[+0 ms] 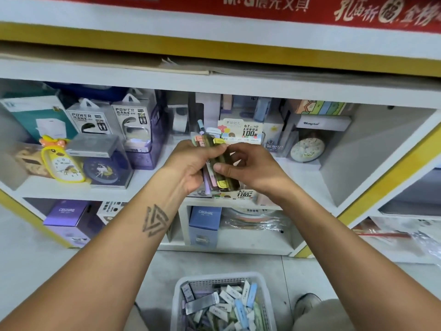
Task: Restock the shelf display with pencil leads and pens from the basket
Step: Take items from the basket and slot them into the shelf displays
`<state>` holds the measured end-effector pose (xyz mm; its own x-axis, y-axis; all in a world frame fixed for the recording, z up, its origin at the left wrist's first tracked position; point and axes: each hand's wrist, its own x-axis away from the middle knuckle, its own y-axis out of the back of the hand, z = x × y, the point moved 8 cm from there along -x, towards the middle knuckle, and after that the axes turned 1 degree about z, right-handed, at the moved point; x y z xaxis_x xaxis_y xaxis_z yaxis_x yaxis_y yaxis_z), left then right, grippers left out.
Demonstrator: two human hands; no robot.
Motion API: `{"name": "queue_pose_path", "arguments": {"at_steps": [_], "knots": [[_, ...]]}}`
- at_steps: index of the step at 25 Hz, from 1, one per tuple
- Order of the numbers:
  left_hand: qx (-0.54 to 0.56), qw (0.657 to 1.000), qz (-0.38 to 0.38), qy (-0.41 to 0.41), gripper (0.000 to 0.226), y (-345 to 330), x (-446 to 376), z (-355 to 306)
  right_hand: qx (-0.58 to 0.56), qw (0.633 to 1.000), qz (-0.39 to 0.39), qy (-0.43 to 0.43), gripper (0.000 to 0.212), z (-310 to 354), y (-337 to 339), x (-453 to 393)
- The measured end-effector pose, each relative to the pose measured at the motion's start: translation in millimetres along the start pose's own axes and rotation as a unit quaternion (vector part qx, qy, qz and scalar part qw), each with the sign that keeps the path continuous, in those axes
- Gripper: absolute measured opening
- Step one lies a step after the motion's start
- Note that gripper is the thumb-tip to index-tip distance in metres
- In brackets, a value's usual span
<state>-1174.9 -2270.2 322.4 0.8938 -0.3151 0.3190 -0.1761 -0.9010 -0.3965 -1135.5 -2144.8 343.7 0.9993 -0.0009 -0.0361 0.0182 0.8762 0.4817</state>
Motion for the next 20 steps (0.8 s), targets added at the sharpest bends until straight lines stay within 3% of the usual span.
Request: {"name": "queue_pose_path", "arguments": {"at_steps": [4, 8, 10, 12, 14, 17, 20], "knots": [[0.003, 1.000, 0.002, -0.002, 0.019, 0.4, 1.2, 3.0, 0.022, 0.999, 0.042, -0.011, 0.020, 0.3, 1.4, -2.5], [0.037, 0.998, -0.038, 0.033, 0.014, 8.2, -5.6, 12.0, 0.062, 0.996, -0.065, -0.014, 0.018, -8.3, 32.5, -9.8], [0.052, 0.996, -0.043, 0.057, 0.009, 9.5, -8.8, 15.0, 0.033, 0.990, -0.136, -0.011, 0.006, -14.4, 52.6, -14.8], [0.053, 0.995, -0.046, 0.068, 0.010, 12.5, -11.5, 14.3, 0.029, 0.984, -0.177, 0.004, 0.019, -16.1, 63.1, -18.3], [0.046, 0.996, -0.049, 0.066, 0.014, 16.4, -12.9, 10.5, 0.056, 0.978, -0.200, 0.030, 0.024, -13.9, 66.0, -22.4], [0.050, 0.995, -0.062, 0.060, 0.013, 23.1, -12.7, 6.9, 0.112, 0.966, -0.225, 0.060, 0.004, -9.5, 63.9, -26.4], [0.058, 0.994, -0.065, 0.063, 0.011, 27.3, -11.6, 6.6, 0.196, 0.952, -0.218, 0.089, 0.009, -6.8, 53.7, -30.5]]}}
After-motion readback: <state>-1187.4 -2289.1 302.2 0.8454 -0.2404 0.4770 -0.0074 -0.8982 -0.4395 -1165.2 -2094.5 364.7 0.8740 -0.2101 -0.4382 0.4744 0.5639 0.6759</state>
